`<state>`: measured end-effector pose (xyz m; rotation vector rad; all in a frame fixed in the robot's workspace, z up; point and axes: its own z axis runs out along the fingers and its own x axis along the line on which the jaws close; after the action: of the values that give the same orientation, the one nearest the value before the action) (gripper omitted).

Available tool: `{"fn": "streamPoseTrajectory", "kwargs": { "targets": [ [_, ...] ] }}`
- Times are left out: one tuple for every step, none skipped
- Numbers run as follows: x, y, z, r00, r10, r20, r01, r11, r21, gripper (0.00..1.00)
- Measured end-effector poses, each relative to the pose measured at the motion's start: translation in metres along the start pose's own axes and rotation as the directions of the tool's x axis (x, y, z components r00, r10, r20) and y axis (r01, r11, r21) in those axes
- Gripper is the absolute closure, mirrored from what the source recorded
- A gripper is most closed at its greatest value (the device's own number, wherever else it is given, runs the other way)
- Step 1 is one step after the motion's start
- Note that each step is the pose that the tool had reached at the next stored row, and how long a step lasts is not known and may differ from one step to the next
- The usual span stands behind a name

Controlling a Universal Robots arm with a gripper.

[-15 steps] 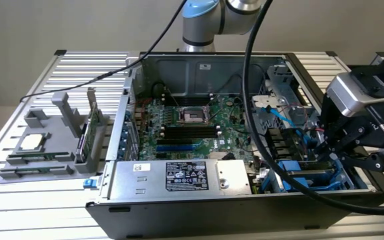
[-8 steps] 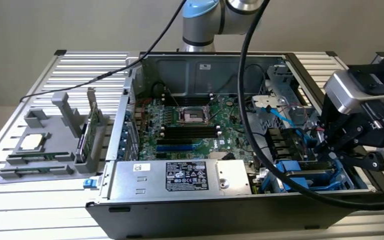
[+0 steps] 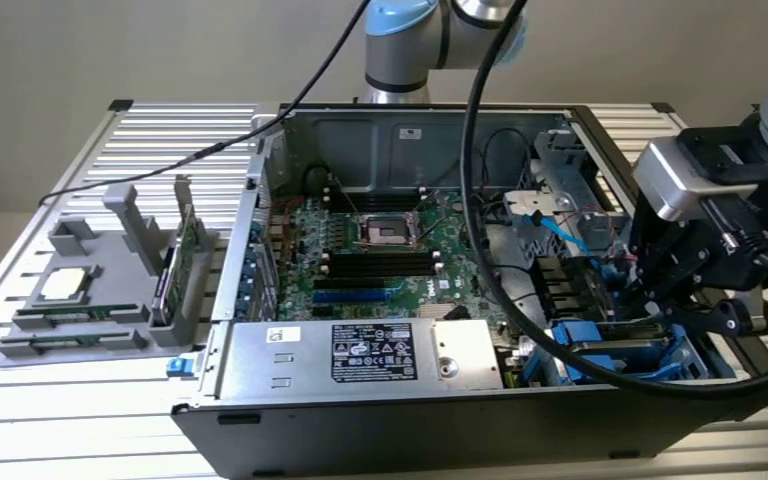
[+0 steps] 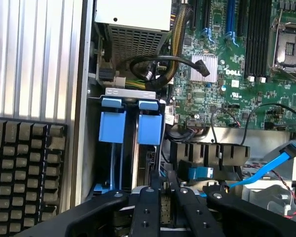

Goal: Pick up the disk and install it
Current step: 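Insert the first disk wire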

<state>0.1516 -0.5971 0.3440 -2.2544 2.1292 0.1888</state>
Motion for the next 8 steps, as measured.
{"fn": "streamPoseTrajectory", "kwargs": {
  "targets": [
    [-0.0006, 0.0001, 0.0007, 1.0, 0.001, -0.0041, -0.001, 1.0, -0.0009, 0.82],
    [-0.0012, 0.0002, 0.0013, 0.9999, 0.003, -0.0099, -0.003, 1.0, -0.0016, 0.82],
    [-0.002, 0.0002, 0.0019, 0.9999, 0.004, -0.016, -0.004, 1.0, -0.0023, 0.82],
    [-0.0026, 0.0003, 0.0025, 0.9998, 0.005, -0.021, -0.005, 1.0, -0.0036, 0.82],
    [-0.0032, 0.0002, 0.003, 0.9997, 0.007, -0.0249, -0.007, 1.0, -0.0059, 0.82],
    [-0.0035, 0.0002, 0.0035, 0.9995, 0.01, -0.0284, -0.01, 0.9999, -0.0086, 0.82],
    [-0.0037, 0.0001, 0.0037, 0.9994, 0.013, -0.0303, -0.014, 0.9998, -0.0118, 0.82],
    [-0.0038, 0.0001, 0.0038, 0.9994, 0.017, -0.0316, -0.018, 0.9997, -0.015, 0.82]
  ]
}}
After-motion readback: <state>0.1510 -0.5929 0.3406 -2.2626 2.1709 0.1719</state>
